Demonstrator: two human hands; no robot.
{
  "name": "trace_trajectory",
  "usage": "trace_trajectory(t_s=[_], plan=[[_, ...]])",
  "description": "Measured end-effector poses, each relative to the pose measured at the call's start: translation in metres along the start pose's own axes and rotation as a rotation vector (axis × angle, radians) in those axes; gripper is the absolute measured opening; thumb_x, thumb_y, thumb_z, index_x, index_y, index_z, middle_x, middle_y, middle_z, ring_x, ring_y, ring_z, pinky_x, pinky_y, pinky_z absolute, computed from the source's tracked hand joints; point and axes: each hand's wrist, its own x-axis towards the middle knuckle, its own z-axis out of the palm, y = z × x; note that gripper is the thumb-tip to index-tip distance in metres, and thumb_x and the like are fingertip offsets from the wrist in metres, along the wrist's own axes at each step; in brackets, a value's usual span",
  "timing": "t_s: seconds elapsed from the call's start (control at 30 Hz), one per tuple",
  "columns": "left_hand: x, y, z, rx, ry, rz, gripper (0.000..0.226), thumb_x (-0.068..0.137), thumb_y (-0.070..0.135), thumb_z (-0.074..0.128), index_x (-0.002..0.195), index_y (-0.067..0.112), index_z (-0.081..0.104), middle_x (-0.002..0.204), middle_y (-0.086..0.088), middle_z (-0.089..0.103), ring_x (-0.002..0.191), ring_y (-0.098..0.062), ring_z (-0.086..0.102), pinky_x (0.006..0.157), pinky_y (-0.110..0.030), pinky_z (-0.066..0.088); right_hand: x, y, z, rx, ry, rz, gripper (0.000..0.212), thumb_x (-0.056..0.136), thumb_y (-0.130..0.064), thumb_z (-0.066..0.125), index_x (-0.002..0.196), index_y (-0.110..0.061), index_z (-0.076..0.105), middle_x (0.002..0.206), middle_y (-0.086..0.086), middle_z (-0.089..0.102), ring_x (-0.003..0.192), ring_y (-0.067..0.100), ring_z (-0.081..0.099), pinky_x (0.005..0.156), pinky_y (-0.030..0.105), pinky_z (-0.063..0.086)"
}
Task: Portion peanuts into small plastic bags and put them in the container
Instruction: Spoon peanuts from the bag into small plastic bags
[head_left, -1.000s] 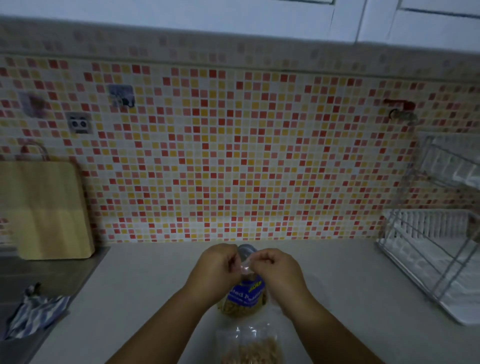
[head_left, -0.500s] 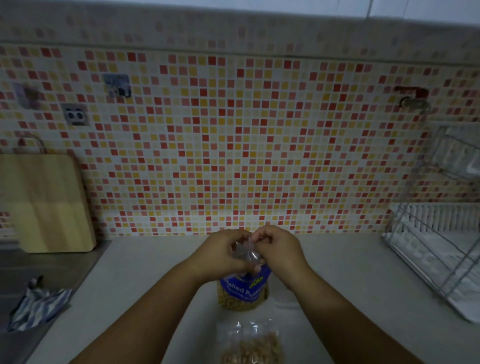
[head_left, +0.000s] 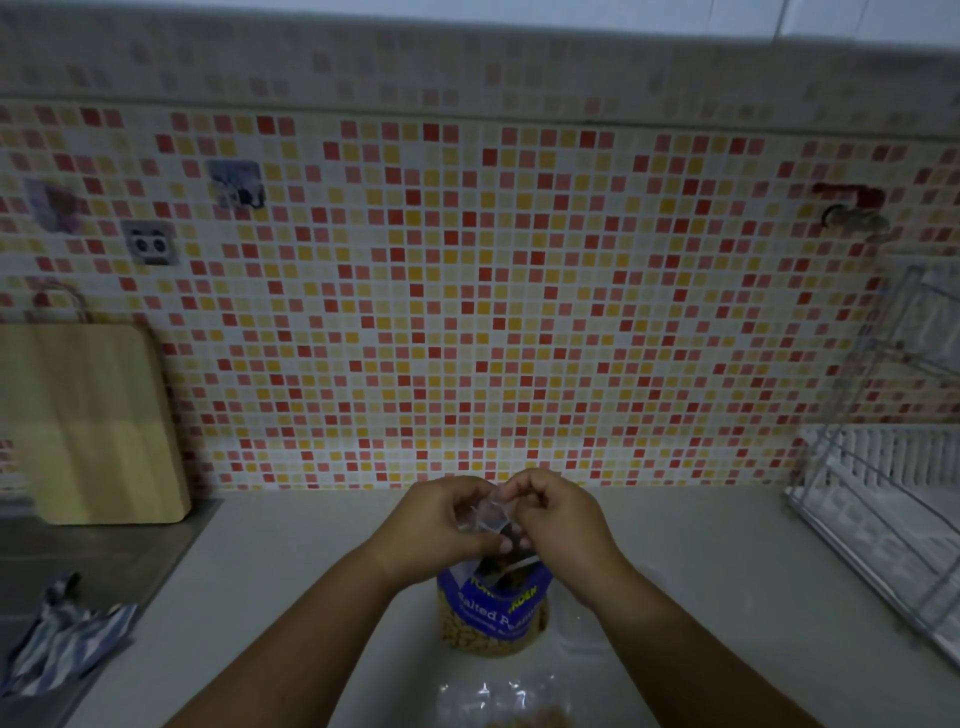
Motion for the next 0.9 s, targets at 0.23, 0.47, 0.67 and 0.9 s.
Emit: trace_trajectory(t_s=[0.23,0.47,0.67,0.9], plan=[[0.001,-0.011,-0.002,0.056,0.02,-0.125,0.047,0.066,0.025,0.082,0.109,0.026,0.062,0.093,0.018,0.06,0.079,0.003,0.056,0.062,-0.007,0.043,0.034,0.006,0.007,-1.219,-0.342,0.006,0.031,0.092,-0.022,0.054,0.122,-0.015,0.058,0.119,0.008,0.055,0.106,0.023,0.054,0.086,0.031,0.044],[0.001,-0.019,0.002,0.032,0.013,-0.181,0.046,0.065,0.025,0.082,0.106,0.024,0.063,0.095,0.013,0.063,0.087,-0.002,0.059,0.072,-0.012,0.049,0.041,0.019,0.031,-1.595,-0.462,-0.084,0.039,0.094,-0.029,0.052,0.13,-0.015,0.048,0.134,0.009,0.049,0.124,0.026,0.041,0.103,0.034,0.032],[0.001,-0.027,0.004,-0.004,0.007,-0.218,0.042,0.065,0.026,0.082,0.103,0.023,0.064,0.096,0.009,0.066,0.088,-0.005,0.061,0.074,-0.018,0.051,0.041,0.012,0.027,-1.561,-0.408,-0.13,0.038,0.091,-0.033,0.054,0.126,-0.017,0.051,0.127,0.009,0.054,0.121,0.027,0.044,0.104,0.036,0.03],[0.003,-0.03,0.006,-0.06,0.018,-0.244,0.042,0.068,0.025,0.081,0.106,0.021,0.063,0.094,0.009,0.065,0.09,-0.007,0.061,0.074,-0.016,0.05,0.038,0.011,0.018,-1.509,-0.408,-0.134,0.038,0.092,-0.026,0.053,0.126,-0.011,0.052,0.13,0.012,0.05,0.126,0.03,0.038,0.108,0.039,0.026]])
